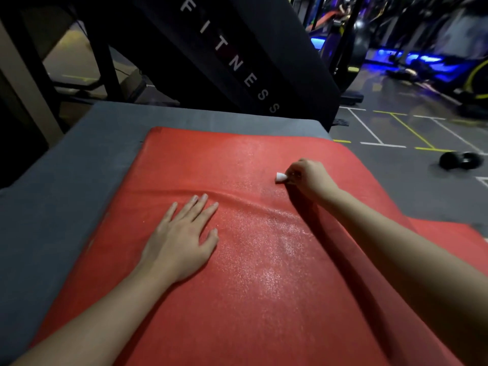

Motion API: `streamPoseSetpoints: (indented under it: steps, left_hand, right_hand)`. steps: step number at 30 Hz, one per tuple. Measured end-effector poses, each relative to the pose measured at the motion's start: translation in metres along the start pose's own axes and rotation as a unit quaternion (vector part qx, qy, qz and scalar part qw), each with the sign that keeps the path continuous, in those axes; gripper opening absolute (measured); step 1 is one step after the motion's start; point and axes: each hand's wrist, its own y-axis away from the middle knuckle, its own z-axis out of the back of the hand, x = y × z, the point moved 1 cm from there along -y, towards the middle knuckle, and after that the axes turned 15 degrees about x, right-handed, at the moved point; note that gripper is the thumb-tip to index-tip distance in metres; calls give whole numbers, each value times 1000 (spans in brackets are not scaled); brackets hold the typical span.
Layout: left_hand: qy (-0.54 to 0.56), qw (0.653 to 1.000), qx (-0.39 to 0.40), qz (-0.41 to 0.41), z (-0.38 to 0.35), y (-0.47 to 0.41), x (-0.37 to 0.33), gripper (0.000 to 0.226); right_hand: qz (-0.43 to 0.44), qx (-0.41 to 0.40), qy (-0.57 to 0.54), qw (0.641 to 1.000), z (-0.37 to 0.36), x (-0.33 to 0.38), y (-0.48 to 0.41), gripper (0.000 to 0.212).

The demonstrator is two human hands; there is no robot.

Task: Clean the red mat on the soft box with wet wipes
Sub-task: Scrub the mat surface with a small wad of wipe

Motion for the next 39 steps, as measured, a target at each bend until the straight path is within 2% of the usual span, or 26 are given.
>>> streamPoseSetpoints:
  steps: [6, 11, 14, 20, 25, 32, 39]
  left_hand:
    - [1, 1000, 0, 3, 2, 0, 0, 83]
    - [6, 1000, -3, -2, 4, 2, -2, 86]
    - [-2, 1000, -5, -2, 1, -1, 0, 85]
    - [-10, 1000, -2, -3, -2, -3, 4, 85]
    - [-11, 1000, -7, -3, 1, -3, 5, 65]
    - [-9, 1000, -7, -3, 5, 2, 0, 62]
    - [-8, 1000, -20, 2, 3, 3, 0, 60]
  right_hand:
    - [17, 0, 17, 1000, -2, 9, 13, 11]
    - [10, 26, 26, 999, -14, 21, 80, 5]
    - [17, 34, 37, 999, -15, 26, 115, 10]
    - [-45, 8, 122, 992, -8, 39, 99, 14]
    - [-73, 31, 35, 996, -8, 44, 118, 13]
    - [-59, 102, 22, 993, -14, 57, 200, 12]
    - [-15, -40, -13, 999, -34, 57, 184, 7]
